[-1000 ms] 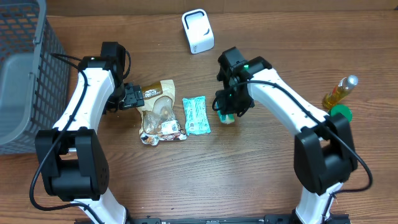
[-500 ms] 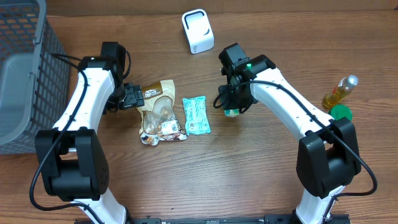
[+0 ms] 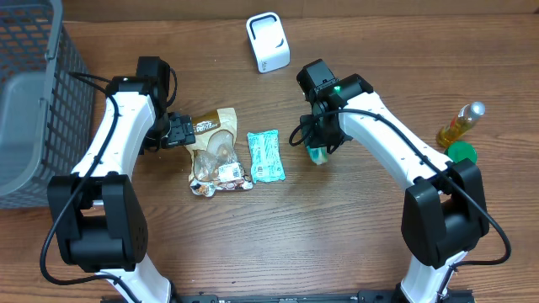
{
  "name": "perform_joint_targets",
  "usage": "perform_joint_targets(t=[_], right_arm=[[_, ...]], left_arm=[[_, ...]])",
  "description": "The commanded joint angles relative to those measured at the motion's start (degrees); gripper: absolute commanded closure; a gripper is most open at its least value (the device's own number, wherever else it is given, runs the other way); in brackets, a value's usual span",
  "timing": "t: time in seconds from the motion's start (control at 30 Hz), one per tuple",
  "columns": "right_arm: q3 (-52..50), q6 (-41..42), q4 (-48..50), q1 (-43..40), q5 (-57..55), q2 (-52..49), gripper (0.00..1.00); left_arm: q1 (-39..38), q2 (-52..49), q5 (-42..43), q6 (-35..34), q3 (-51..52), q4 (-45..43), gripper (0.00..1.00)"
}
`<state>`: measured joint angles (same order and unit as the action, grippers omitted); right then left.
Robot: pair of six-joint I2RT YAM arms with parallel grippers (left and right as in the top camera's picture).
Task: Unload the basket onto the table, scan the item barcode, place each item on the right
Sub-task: 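Align the open right gripper around the Kleenex pack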
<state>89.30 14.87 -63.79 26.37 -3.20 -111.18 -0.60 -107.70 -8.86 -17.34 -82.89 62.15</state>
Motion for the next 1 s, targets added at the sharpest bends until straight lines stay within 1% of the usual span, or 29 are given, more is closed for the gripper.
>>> perform_joint_targets(t=[0.0,0.07,0.17,0.3,0.4,0.47,0.5,0.53,0.6,0.97], right_arm=[[0.66,0.37,0.17,0.31,-0.55,0.79,0.59],[0.66,0.37,0.20,0.28,-0.59,0.79,0.56],[0.66,0.35,0.44,0.28,-0.85,0.79,0.57],[0.66,0.37,1.16,0.17,-3.56,0.79,0.59],[0.66,0.42,1.97,0.13,-7.04,0.79,0.63],[0.66,0.92,2.32,0.04,-8.46,0.74,0.68],[0.66,2.86,2.43,-0.17,-10.21,0.68,0.80],[0.66,4.02,2.43,-0.33,-10.99,0.55,0.87],[0.66,5.92,2.36,-0.68,-11.32,0.15,0.96],[0.66,6.58,0.15,-0.68,-9.60,-3.58,0.96]], left_arm=[[0.15,-0.39,-0.55,1.07,-0.85,-0.07,0.01],[0.15,-0.39,-0.55,1.07,-0.83,-0.09,0.00],[0.15,-0.39,-0.55,1.07,-0.85,-0.07,0.00],[0.15,-0.39,-0.55,1.07,-0.85,-0.09,0.00],[0.15,-0.39,-0.55,1.07,-0.83,-0.07,0.01],[0.15,-0.39,-0.55,1.07,-0.83,-0.07,0.01],[0.15,-0.39,-0.55,1.07,-0.85,-0.07,0.00],[0.15,-0.39,-0.55,1.07,-0.85,-0.07,0.00],[0.15,-0.39,-0.55,1.07,-0.85,-0.07,0.00],[0.15,-0.39,-0.55,1.07,-0.83,-0.07,0.00]])
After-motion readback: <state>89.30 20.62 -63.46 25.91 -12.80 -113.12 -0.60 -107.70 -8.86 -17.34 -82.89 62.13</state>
